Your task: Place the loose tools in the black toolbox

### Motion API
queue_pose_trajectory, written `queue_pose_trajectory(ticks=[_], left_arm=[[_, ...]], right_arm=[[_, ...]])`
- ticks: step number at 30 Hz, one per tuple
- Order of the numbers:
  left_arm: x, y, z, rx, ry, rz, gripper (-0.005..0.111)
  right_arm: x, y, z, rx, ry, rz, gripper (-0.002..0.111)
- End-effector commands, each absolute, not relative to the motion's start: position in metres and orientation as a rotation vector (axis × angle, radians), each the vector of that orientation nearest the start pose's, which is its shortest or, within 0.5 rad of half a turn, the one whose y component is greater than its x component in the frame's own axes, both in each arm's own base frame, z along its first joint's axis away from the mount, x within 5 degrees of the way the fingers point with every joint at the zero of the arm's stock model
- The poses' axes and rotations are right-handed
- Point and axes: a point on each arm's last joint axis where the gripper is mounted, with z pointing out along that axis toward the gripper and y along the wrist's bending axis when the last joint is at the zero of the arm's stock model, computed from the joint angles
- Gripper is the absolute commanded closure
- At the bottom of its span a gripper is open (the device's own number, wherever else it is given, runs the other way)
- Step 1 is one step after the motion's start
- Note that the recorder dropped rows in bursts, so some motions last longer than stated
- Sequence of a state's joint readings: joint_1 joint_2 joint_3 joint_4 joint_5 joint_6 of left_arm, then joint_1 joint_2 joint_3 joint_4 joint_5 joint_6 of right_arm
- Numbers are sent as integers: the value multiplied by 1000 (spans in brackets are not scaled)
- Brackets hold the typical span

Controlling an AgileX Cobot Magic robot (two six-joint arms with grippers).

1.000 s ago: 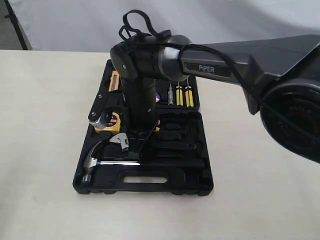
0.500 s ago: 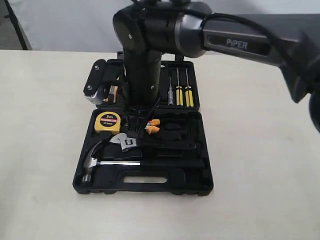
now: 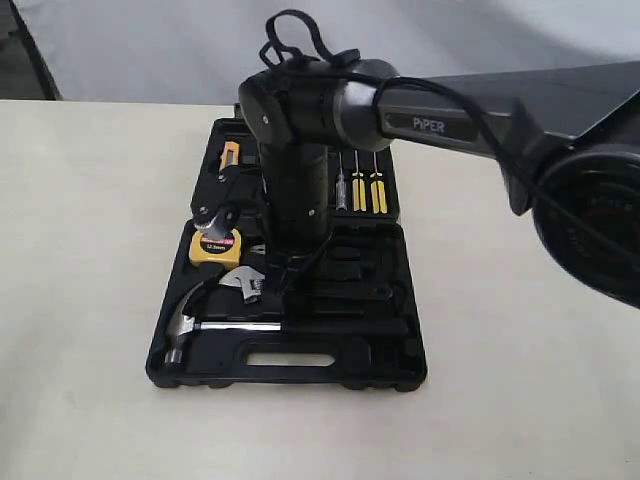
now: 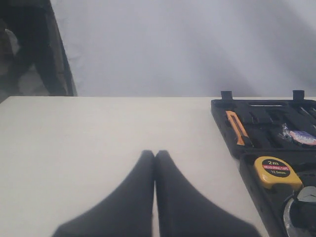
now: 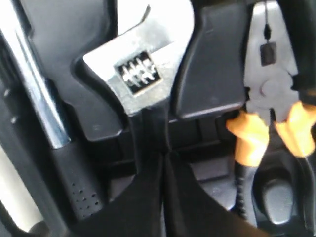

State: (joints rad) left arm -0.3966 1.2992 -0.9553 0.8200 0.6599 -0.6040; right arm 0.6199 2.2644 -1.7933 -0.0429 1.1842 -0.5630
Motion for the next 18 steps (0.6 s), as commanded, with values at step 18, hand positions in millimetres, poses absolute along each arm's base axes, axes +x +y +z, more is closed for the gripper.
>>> queue_pose_trajectory(ticks=[18], left_arm=[[263, -66, 307, 306, 2223, 348, 105]], right_arm=[[366, 253, 177, -1660, 2643, 31, 108]])
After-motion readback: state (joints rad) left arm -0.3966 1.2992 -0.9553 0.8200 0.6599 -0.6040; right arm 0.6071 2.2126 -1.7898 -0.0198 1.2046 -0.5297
